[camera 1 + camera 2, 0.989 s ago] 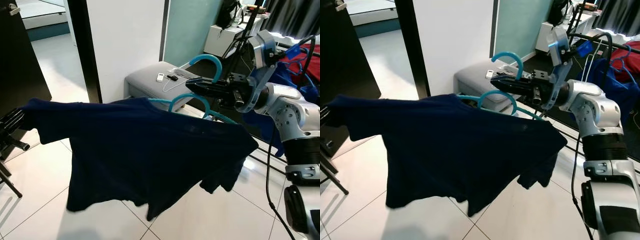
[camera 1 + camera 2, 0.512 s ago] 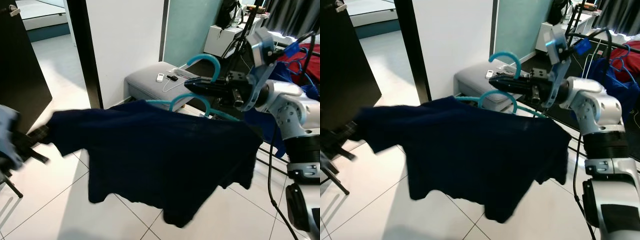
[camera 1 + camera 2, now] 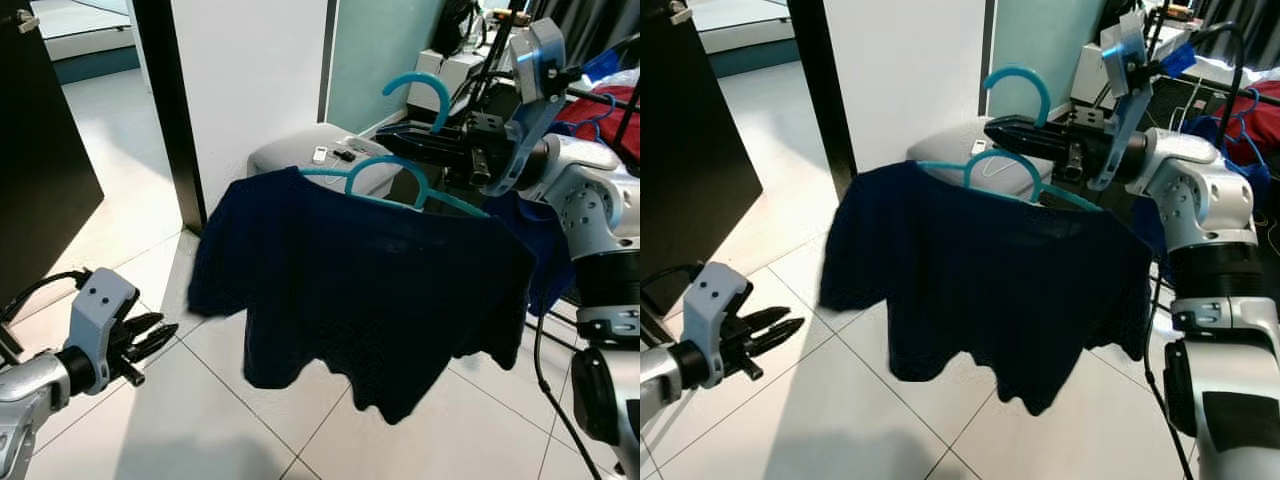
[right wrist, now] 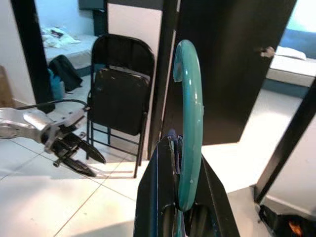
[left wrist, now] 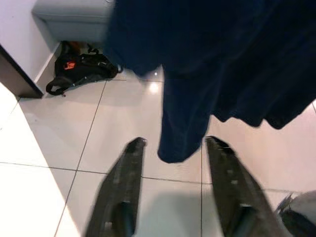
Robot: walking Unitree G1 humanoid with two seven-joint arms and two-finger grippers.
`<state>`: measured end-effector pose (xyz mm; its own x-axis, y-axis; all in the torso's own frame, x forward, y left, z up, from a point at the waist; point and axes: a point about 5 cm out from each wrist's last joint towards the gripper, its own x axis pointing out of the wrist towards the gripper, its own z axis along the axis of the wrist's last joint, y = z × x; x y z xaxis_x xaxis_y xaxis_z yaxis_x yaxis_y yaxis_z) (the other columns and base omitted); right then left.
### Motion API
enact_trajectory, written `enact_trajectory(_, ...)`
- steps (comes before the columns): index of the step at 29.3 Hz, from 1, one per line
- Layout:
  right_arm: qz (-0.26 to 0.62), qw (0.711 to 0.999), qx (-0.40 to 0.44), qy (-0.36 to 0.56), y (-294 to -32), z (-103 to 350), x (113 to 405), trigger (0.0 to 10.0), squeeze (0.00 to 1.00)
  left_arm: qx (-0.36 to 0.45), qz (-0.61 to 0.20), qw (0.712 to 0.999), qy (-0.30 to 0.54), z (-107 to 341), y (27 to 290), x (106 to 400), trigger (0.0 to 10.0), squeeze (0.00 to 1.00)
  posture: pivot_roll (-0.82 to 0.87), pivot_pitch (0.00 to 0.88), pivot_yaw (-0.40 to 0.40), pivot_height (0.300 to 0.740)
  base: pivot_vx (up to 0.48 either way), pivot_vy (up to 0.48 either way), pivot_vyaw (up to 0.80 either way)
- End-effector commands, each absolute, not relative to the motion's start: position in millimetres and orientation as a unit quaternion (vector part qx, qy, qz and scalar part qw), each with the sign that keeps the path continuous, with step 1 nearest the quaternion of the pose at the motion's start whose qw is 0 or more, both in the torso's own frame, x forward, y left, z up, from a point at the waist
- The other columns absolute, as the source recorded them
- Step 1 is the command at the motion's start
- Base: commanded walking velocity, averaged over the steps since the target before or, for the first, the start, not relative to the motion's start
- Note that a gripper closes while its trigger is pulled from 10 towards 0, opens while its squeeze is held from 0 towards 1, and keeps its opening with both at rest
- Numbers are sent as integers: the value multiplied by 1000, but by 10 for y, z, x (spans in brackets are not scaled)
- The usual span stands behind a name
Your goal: Hang hanger
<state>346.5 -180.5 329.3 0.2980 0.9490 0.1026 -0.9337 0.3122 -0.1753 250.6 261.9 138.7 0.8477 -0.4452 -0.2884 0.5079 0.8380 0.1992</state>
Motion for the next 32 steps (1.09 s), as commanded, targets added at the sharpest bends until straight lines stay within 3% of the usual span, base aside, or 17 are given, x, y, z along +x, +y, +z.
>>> enact_trajectory(1, 573, 813, -54, -90, -1817, 3263, 3484, 0, 0, 178, -251, 941, 138, 1379, 2633, 2508, 10000, 1000, 4, 0, -72, 740, 0, 0, 0)
enact_trajectory(7, 560, 823, -56, -76, -1821, 3187, 3516, 0, 0, 218, -244, 932, 154, 1349, 2657, 2518, 10000, 1000, 0, 0, -69, 740, 0, 0, 0)
enact_trajectory(8, 519, 851, -62, -53, -1867, 3037, 3590, 0, 0, 215, -224, 942, 125, 1420, 2642, 2590, 10000, 1000, -4, 0, -78, 740, 0, 0, 0)
enact_trajectory(9, 519, 851, -62, -53, -1867, 3037, 3590, 0, 0, 215, -224, 942, 125, 1420, 2642, 2590, 10000, 1000, -4, 0, -78, 740, 0, 0, 0)
enact_trajectory(11, 386, 921, -52, 4, -2019, 2554, 3744, 0, 0, 153, -139, 978, 31, 1559, 2550, 2807, 10000, 1000, -12, 0, -82, 740, 0, 0, 0)
enact_trajectory(12, 386, 921, -52, 4, -2019, 2554, 3744, 0, 0, 153, -139, 978, 31, 1559, 2550, 2807, 10000, 1000, -12, 0, -82, 740, 0, 0, 0)
enact_trajectory(13, 303, 952, -33, 35, -2109, 2212, 3773, 0, 0, 77, -102, 992, 0, 1518, 2451, 2886, 10000, 914, -30, 0, -70, 740, 0, 0, 0)
enact_trajectory(14, 303, 952, -33, 35, -2109, 2212, 3773, 0, 0, 77, -102, 992, 0, 1518, 2451, 2886, 10000, 914, -30, 0, -70, 740, 0, 0, 0)
enact_trajectory(15, 245, 968, -16, 56, -2169, 1974, 3765, 0, 0, 19, -82, 996, -11, 1454, 2368, 2925, 10000, 667, -30, 0, -70, 740, 0, 0, 0)
enact_trajectory(16, 76, 993, -25, 90, -2437, 1502, 3660, 0, 0, -40, -26, 999, -2, 1296, 2274, 2970, 10000, 0, -41, 0, -67, 740, 0, 0, 0)
enact_trajectory(18, 76, 993, -25, 90, -2437, 1502, 3660, 0, 0, -40, -26, 999, -2, 1296, 2274, 2970, 10000, 0, -41, 0, -67, 740, 0, 0, 0)
enact_trajectory(21, -42, 992, -17, 118, -2658, 1247, 3538, 0, 0, -45, 2, 999, -5, 1306, 2307, 3009, 10000, 0, -24, 0, -73, 740, 0, 0, 0)
enact_trajectory(23, -62, 992, -10, 109, -2701, 1265, 3532, 0, 0, -58, 5, 998, -3, 1302, 2353, 3028, 10000, 0, -32, 0, -68, 740, 0, 0, 0)
enact_trajectory(29, -35, 995, -26, 87, -2596, 1319, 3568, 0, 0, -63, -5, 998, 4, 1267, 2373, 3042, 10000, 0, -45, 0, -71, 740, 0, 0, 0)
enact_trajectory(30, -31, 996, -27, 81, -2580, 1324, 3569, 10000, 0, -64, 0, 998, 0, 1267, 2381, 3029, 10000, 0, -53, 0, -68, 740, 0, 0, 0)
enact_trajectory(32, -39, 996, -22, 74, -2573, 1318, 3572, 10000, 0, -74, 14, 997, -8, 1266, 2396, 3022, 10000, 0, -54, 0, -69, 740, 163, 0, 0)
